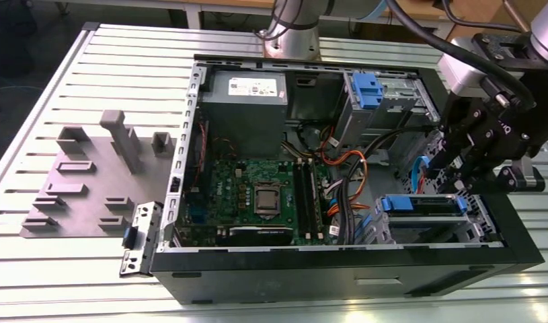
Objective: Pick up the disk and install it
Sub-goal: 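Insert the first disk wire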
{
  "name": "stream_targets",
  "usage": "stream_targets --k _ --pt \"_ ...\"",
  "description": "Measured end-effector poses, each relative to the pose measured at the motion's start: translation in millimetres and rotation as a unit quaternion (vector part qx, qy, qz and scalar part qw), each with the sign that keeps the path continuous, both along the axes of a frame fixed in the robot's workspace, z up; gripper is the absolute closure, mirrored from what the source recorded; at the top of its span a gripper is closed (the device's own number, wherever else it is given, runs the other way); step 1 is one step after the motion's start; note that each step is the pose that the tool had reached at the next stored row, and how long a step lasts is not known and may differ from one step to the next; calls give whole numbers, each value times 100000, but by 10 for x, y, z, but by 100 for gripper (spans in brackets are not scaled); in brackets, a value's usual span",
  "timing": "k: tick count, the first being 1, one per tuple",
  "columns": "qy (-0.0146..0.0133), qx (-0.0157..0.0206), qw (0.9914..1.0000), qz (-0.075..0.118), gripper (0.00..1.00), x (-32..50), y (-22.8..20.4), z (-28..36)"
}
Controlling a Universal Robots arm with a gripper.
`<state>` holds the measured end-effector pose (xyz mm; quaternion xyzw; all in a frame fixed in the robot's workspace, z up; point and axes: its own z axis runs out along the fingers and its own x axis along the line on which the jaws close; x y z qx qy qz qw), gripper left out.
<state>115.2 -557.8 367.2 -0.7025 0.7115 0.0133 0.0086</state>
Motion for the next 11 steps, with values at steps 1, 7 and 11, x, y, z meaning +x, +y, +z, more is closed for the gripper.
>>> stream_targets --k 1,7,11 --pt "0 4 100000 1 58 0 12 -4" --pt "-1 11 100000 -2 58 0 60 -33" --pt "0 4 100000 -1 58 0 65 -81"
